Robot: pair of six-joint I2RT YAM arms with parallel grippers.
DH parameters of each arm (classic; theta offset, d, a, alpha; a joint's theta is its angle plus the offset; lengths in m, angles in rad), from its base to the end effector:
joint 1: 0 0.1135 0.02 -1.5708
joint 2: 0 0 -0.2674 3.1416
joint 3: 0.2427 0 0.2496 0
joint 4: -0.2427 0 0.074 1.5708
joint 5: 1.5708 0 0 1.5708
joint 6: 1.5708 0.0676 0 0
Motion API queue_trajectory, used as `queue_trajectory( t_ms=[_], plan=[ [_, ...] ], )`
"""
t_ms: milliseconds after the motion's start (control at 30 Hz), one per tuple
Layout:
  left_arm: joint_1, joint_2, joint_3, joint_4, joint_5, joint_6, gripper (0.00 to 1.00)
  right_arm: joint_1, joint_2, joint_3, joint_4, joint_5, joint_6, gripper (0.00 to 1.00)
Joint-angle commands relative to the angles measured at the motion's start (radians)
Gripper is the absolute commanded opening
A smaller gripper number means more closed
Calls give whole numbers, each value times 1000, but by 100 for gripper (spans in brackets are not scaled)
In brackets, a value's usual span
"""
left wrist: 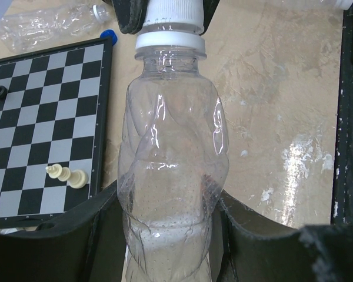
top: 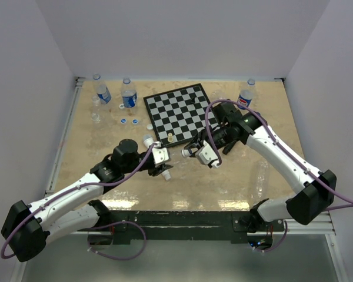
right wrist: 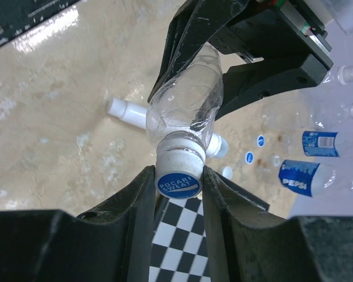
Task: Unscrew the bottle caps
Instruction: Unscrew the bottle cap from the plastic bottle.
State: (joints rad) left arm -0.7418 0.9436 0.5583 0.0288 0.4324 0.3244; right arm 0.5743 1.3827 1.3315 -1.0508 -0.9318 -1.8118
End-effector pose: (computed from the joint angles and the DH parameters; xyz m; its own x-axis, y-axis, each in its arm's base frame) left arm 0.1556 -0.1810 0.2473 0.0439 0.3523 -0.9349 0.9379 0.3078 0.1601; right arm 0.1944 0.1904 0.3217 0.7891 -0.1793 -0.5876 -0.5774 -0.5431 -0.6097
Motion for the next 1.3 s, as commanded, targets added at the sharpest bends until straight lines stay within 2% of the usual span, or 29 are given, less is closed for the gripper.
queue_trajectory(
  t_ms=[0, 233, 433, 533, 600, 667, 700, 800, 1067, 1267],
  plan=[
    [7, -16, 22, 14, -9, -4, 5, -10, -1, 55, -75, 110, -228, 1],
    [5, -17, 22, 16, -6, -4, 5, -13, -31, 8, -74, 22, -134, 46],
    [7, -16, 22, 14, -7, -4, 5, -44, -82, -12, 7, -104, 130, 64],
    [7, -14, 22, 13, -7, -4, 5, -59, -117, -28, 137, -127, 416, 72],
    [7, -14, 22, 14, -9, -4, 5, -63, -149, -52, 284, -107, 711, 77],
    [7, -12, 22, 16, -7, -4, 5, -68, -181, -101, 458, -61, 1090, 82],
    [7, -9, 22, 16, -6, -2, 4, -73, -189, -118, 495, -43, 1215, 82],
    [7, -5, 23, 16, -3, -4, 5, -79, -175, -138, 444, -39, 1287, 82],
    [7, -2, 23, 16, -7, -5, 5, -77, -129, -170, 460, -56, 1344, 85],
    [5, 0, 23, 14, -7, -4, 5, -65, -87, -149, 463, -73, 1356, 76]
  ],
)
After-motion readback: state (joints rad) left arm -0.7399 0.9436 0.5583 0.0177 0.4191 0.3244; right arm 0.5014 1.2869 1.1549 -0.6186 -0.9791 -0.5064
